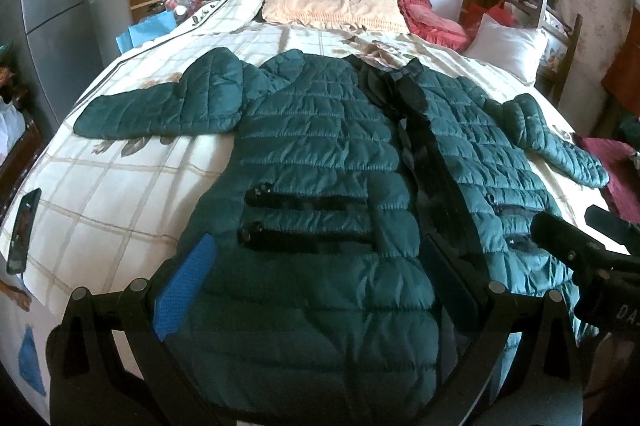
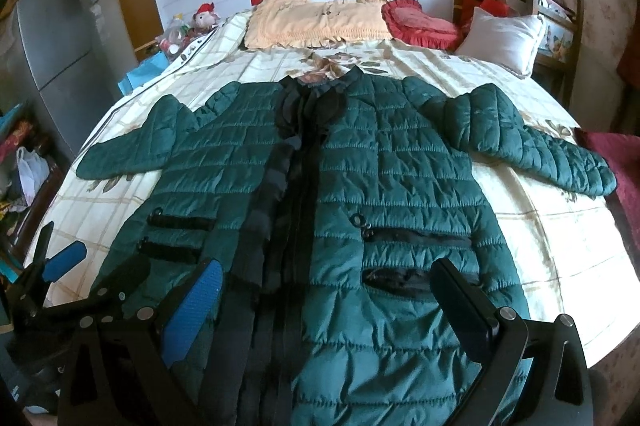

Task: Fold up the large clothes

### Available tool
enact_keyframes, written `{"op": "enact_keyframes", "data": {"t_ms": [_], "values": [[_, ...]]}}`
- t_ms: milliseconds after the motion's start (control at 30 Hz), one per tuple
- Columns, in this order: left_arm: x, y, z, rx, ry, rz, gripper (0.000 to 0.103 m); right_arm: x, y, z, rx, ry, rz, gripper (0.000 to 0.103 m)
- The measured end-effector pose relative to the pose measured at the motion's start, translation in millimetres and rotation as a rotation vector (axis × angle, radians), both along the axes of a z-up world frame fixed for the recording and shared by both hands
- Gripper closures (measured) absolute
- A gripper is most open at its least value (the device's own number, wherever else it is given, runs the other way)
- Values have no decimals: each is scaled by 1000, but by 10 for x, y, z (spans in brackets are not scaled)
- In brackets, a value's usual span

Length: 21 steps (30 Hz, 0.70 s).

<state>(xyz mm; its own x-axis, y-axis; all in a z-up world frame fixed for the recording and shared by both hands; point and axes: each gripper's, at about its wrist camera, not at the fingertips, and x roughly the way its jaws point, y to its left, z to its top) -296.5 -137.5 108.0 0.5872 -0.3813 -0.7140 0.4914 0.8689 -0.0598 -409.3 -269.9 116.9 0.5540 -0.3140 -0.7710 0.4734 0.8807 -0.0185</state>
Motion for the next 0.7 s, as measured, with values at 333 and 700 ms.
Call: {"op": "enact_keyframes", "data": {"t_ms": [333, 700], "values": [[181, -101, 60, -26, 6, 5, 1, 183, -121, 36, 9, -14, -8, 0], [374, -216, 65, -20, -1, 14, 1, 376, -235, 8, 21, -9, -12, 0]]}}
